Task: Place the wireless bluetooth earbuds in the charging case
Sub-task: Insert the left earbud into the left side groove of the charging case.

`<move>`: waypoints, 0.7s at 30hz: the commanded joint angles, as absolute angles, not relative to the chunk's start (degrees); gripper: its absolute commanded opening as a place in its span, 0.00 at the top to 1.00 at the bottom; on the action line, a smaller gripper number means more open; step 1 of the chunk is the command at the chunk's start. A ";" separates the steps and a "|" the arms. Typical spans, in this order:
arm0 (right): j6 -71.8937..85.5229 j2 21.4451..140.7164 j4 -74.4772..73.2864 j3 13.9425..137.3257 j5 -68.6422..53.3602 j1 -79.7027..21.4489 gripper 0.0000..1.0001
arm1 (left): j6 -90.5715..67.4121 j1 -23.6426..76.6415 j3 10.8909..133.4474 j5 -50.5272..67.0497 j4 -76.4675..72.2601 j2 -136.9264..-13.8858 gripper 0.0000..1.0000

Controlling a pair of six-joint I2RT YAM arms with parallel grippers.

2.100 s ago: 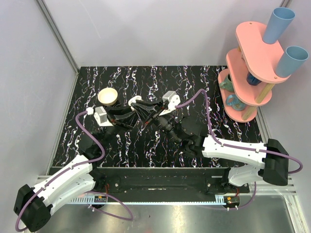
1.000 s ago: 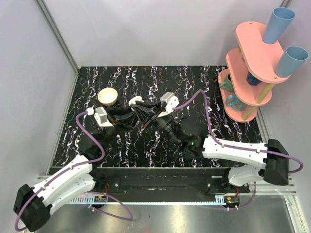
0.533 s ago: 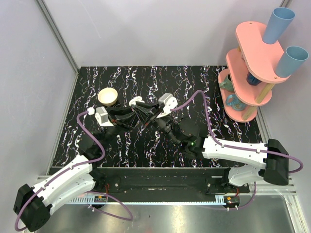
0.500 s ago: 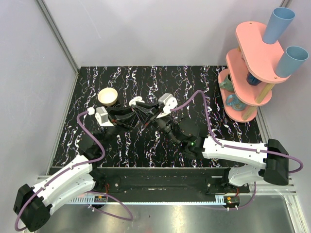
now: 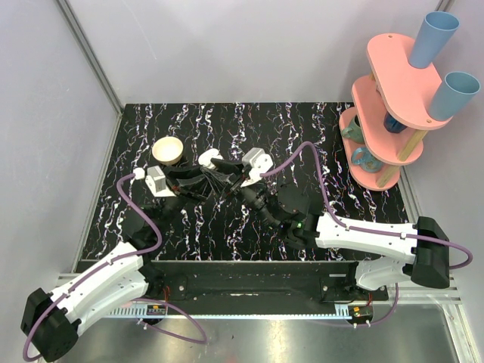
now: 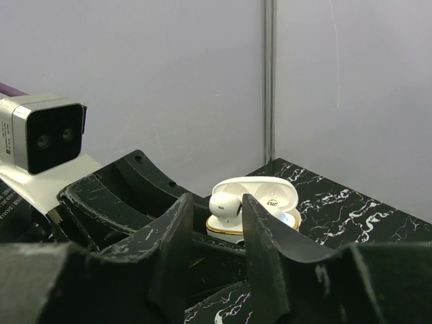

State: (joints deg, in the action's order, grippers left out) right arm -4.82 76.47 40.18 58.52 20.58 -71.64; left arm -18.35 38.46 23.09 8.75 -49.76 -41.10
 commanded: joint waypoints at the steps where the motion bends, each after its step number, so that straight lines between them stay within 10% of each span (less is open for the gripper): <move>1: -7.47 75.76 38.14 61.43 22.50 -72.07 0.53 | -17.93 38.58 24.26 8.00 -56.60 -39.46 1.00; 21: -8.35 72.16 41.31 64.07 19.07 -72.07 0.36 | -17.75 38.67 22.68 8.00 -54.58 -38.76 1.00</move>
